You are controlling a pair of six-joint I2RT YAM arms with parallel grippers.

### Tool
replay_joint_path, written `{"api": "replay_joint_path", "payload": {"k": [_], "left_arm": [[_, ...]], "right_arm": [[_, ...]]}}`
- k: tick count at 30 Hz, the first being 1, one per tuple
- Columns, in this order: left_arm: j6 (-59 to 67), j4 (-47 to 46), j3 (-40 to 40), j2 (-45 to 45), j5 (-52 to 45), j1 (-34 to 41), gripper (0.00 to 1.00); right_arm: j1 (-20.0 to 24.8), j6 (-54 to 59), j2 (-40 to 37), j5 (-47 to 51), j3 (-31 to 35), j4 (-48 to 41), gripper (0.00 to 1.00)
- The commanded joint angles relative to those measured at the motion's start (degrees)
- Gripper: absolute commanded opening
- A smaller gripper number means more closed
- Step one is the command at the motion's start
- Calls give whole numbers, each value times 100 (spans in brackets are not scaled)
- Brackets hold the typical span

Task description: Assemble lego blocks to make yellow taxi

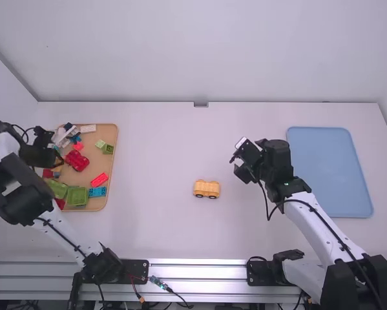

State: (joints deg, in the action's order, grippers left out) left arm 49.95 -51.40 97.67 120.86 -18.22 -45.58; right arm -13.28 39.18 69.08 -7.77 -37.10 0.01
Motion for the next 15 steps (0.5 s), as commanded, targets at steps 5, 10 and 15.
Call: {"api": "replay_joint_path", "payload": {"k": [5,10,15], "left_arm": [[-651,-408,669,21,-905,188,2],[-1626,-408,1036,21,-1237,562,2],[-2463,-289,1137,-29,-715,1248,2]], "right_arm": [[11,-20,-71,-37,39,162,99],[11,-42,-68,-243,39,282,99],[13,-26,-71,-437,39,278,99]]}}
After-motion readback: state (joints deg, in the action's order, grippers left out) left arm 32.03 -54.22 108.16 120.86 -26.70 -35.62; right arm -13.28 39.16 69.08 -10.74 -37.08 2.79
